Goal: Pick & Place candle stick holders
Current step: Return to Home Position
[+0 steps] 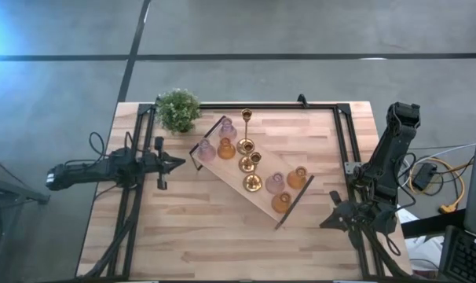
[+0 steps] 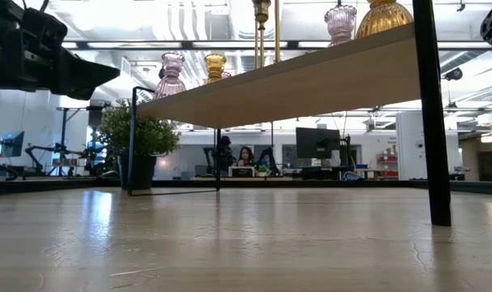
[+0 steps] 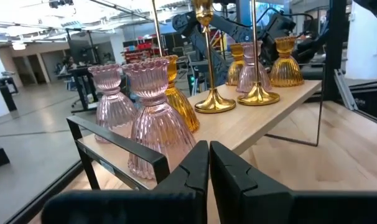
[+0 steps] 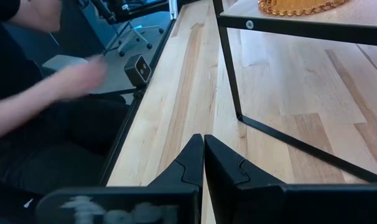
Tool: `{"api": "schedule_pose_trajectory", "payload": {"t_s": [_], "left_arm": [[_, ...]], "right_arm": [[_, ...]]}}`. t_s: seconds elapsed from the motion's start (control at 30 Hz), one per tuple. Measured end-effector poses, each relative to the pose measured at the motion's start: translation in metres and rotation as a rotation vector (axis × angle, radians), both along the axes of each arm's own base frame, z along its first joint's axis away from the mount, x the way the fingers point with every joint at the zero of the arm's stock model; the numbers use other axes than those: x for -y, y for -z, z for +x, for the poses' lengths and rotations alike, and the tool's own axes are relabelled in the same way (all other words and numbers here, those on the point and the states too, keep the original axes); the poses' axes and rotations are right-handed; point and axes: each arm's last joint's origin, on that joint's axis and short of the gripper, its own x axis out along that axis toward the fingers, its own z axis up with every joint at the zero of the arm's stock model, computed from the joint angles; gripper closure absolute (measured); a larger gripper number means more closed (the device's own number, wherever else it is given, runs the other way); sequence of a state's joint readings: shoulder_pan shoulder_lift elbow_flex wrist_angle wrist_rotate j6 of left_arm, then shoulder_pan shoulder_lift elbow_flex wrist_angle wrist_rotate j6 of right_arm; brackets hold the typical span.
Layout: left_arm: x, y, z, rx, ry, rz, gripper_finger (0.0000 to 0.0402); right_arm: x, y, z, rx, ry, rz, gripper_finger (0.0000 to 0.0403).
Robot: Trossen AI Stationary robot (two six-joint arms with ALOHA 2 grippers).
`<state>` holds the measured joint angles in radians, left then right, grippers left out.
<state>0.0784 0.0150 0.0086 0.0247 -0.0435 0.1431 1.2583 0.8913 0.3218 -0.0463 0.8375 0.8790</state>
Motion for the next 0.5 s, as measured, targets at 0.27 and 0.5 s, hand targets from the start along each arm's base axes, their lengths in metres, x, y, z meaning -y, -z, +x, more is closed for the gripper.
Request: {"api": "schedule_pose_trajectory", "payload": {"t_s": [0.27,0.5], "left_arm": [[-0.0001,0.0005,0.0005,-0.006,-0.001,-0.002,0.0383],[-0.0001,0.0005,0.0005,-0.006,-0.002,-0.002,0.0383]], "right_arm": [[0.0,0.0,0.0,0.0,0.0,0.0,0.0394],[0.0,0.0,0.0,0.0,0.0,0.0,0.0394]]}}
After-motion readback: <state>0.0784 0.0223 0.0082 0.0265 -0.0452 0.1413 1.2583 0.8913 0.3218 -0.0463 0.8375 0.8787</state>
